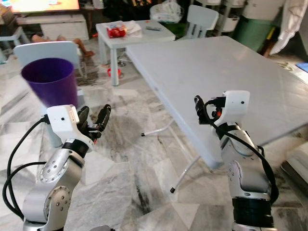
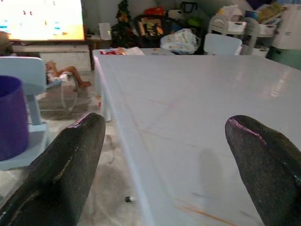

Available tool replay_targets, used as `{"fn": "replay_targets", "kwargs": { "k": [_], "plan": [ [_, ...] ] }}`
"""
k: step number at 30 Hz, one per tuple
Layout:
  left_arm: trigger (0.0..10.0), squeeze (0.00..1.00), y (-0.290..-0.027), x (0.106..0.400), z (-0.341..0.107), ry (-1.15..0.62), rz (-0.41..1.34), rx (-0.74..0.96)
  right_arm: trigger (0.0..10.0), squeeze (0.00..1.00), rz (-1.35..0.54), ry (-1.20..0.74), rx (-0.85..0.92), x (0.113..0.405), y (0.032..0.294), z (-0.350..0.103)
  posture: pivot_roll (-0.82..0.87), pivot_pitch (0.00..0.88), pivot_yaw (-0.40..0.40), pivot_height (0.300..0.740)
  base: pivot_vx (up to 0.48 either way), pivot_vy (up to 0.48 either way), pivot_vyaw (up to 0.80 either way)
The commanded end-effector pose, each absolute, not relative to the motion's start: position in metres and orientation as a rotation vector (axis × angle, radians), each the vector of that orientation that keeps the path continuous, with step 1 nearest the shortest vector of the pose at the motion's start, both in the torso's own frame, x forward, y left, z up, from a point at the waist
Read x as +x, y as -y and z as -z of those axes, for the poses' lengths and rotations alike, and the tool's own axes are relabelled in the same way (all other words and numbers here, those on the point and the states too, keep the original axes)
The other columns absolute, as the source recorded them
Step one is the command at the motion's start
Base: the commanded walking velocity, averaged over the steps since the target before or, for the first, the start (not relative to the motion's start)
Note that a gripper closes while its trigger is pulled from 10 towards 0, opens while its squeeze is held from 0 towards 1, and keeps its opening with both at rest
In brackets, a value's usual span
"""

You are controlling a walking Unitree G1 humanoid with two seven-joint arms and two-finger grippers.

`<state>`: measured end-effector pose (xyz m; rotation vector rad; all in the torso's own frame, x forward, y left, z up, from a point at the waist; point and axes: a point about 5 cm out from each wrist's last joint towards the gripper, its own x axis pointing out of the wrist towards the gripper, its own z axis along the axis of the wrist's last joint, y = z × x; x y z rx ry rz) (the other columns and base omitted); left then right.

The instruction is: Picking trash to rubbish bin

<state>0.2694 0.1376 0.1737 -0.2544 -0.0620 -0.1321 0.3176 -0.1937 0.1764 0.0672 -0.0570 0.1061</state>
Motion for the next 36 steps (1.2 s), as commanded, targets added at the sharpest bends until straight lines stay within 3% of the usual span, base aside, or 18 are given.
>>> {"fn": "replay_targets", "kwargs": {
  "k": [1, 15, 23, 36],
  "plan": [
    [10.0, 0.00, -0.1297, 0.2698, -0.1731, 0.049, 0.154, -0.272, 10.0, 0.00, -0.086, 0.053, 0.059, 0.3151, 0.2011, -0.1763, 0.04, 0.089, -0.101, 0.740, 0.000, 0.480, 0.00],
    [10.0, 0.00, -0.1305, 0.2708, -0.1718, 0.039, 0.148, -0.277, 10.0, 0.00, -0.083, 0.050, 0.055, 0.3146, 0.2031, -0.1763, 0.04, 0.089, -0.103, 0.740, 0.000, 0.477, 0.00],
    [10.0, 0.00, -0.1300, 0.2716, -0.1773, 0.078, 0.170, -0.278, 10.0, 0.00, -0.080, 0.044, 0.057, 0.3154, 0.2033, -0.1759, 0.04, 0.082, -0.102, 0.740, 0.000, 0.000, -0.13],
    [10.0, 0.00, -0.1374, 0.2757, -0.1792, 0.088, 0.148, -0.305, 10.0, 0.00, -0.080, 0.043, 0.055, 0.3170, 0.2035, -0.1763, 0.04, 0.076, -0.100, 0.740, 0.000, 0.000, -0.78]
  ]
}}
